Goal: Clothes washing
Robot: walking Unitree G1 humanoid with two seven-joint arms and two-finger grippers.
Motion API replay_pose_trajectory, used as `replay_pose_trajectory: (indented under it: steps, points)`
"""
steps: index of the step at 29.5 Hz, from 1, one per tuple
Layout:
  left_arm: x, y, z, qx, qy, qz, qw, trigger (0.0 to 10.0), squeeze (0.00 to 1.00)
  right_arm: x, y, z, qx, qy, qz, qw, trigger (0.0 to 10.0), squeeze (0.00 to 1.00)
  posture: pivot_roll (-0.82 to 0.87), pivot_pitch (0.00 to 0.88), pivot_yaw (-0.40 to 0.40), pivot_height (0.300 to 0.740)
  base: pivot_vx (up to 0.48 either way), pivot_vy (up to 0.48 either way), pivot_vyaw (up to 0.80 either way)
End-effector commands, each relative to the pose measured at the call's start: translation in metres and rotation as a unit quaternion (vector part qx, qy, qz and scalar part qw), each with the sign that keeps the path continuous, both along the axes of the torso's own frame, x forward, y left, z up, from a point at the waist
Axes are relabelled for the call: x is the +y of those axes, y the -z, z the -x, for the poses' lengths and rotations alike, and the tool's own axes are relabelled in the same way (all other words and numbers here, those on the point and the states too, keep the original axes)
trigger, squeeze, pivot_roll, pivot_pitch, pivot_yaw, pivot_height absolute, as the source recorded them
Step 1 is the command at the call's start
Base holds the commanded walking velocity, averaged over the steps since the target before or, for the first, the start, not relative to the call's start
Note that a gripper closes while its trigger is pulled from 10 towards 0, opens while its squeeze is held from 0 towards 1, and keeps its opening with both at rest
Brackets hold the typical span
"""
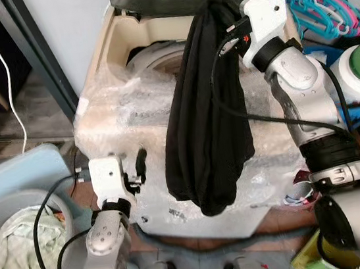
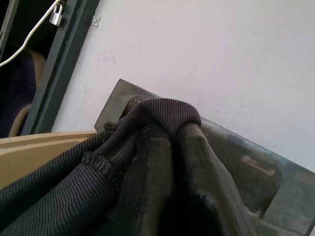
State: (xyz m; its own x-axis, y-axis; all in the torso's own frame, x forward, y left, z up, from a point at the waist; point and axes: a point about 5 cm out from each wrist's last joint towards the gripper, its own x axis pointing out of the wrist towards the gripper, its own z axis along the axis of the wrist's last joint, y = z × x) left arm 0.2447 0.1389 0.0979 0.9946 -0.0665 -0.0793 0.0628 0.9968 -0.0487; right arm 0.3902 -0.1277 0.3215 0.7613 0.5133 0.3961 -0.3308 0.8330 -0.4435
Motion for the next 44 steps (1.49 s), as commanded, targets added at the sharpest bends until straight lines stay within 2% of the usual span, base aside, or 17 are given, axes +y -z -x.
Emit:
replay_pose_trajectory:
  steps: [1,3,10,12,13,20,22,24,25,26,27,29,30,33,35,39,44]
  points:
    - [0.0,0.001,0.0,0.005,-0.001,-0.006,1.0,10.0,0.0,-0.011,-0.066,-0.001,-0.069,0.02,-0.029,0.997,10.0,0.0,0.0,0.12,-0.008,0.74,0.0,0.0,0.0]
    - [-0.001,0.001,-0.001,0.006,-0.003,-0.006,1.0,10.0,0.0,-0.012,-0.1,0.002,-0.103,0.03,-0.047,0.993,10.0,0.0,0.0,0.117,-0.018,0.74,0.0,0.0,0.0]
    - [0.006,0.011,0.004,0.038,-0.021,-0.034,0.998,10.0,0.0,-0.004,-0.13,0.013,-0.168,0.015,-0.027,0.985,10.0,0.0,0.03,0.117,-0.032,0.74,0.0,0.0,0.0]
    - [0.01,0.016,0.007,0.051,-0.025,-0.036,0.998,10.0,0.0,-0.001,-0.119,0.006,-0.14,0.007,-0.04,0.989,10.0,0.0,0.04,0.122,-0.037,0.74,0.0,0.0,0.0]
    - [0.013,0.015,0.009,0.05,-0.029,-0.034,0.998,10.0,0.0,0.003,-0.096,-0.001,-0.113,0.003,-0.03,0.993,10.0,0.0,0.05,0.127,-0.035,0.74,0.0,0.0,0.0]
    - [0.012,0.011,0.011,0.045,-0.023,-0.037,0.998,10.0,0.0,0.01,-0.06,-0.013,-0.054,-0.011,-0.026,0.998,10.0,0.0,0.07,0.14,-0.03,0.74,0.0,0.0,0.0]
    - [0.013,0.011,0.017,0.053,-0.025,-0.041,0.997,10.0,0.0,0.017,-0.028,-0.021,0.025,-0.033,-0.032,0.999,10.0,0.0,0.09,0.157,-0.04,0.74,0.0,0.0,0.0]
    - [0.013,0.011,0.018,0.054,-0.026,-0.042,0.997,10.0,0.0,0.018,-0.022,-0.022,0.038,-0.036,-0.034,0.998,10.0,0.0,0.09,0.157,-0.04,0.74,0.0,0.0,0.0]
    - [0.015,0.01,0.021,0.055,-0.032,-0.041,0.997,10.0,0.0,0.022,0.003,-0.026,0.094,-0.037,0.006,0.995,10.0,0.0,0.1,0.179,-0.047,0.74,0.0,0.0,0.0]
    - [0.015,0.01,0.021,0.055,-0.032,-0.041,0.997,10.0,0.0,0.022,0.003,-0.026,0.094,-0.037,0.006,0.995,10.0,0.0,0.1,0.179,-0.047,0.74,0.0,0.0,0.0]
    - [0.017,0.011,0.024,0.061,-0.038,-0.043,0.997,10.0,0.0,0.024,0.039,-0.026,0.159,-0.045,0.068,0.984,10.0,0.0,0.1,0.189,-0.045,0.74,0.0,0.0,0.0]
    - [0.018,0.012,0.026,0.063,-0.039,-0.043,0.996,10.0,0.0,0.024,0.049,-0.026,0.173,-0.049,0.08,0.98,10.0,0.0,0.1,0.191,-0.045,0.74,0.0,0.0,0.0]
    - [0.017,0.012,0.028,0.067,-0.038,-0.043,0.996,10.0,0.0,0.021,0.063,-0.024,0.21,-0.063,0.087,0.972,10.0,1.0,0.1,0.196,-0.041,0.74,0.0,0.0,0.0]
    - [0.015,0.012,0.028,0.07,-0.028,-0.043,0.996,10.0,0.0,0.013,0.064,-0.023,0.178,-0.048,0.134,0.974,10.0,1.0,0.09,0.199,-0.033,0.74,0.0,0.0,0.0]
    - [0.014,0.012,0.025,0.07,-0.025,-0.045,0.996,10.0,0.0,0.008,0.048,-0.021,0.11,-0.039,0.157,0.981,10.0,1.0,0.08,0.197,-0.031,0.74,0.0,0.0,0.0]
    - [0.013,0.01,0.018,0.064,-0.02,-0.044,0.997,10.0,0.0,-0.01,-0.013,-0.01,-0.043,-0.024,0.075,0.996,10.0,1.0,0.05,0.184,-0.022,0.74,0.0,0.0,0.0]
    - [0.01,0.008,0.012,0.057,-0.019,-0.043,0.997,10.0,0.0,-0.032,-0.028,0.001,-0.106,0.007,0.048,0.993,10.0,1.0,0.04,0.17,-0.016,0.74,0.0,0.0,0.0]
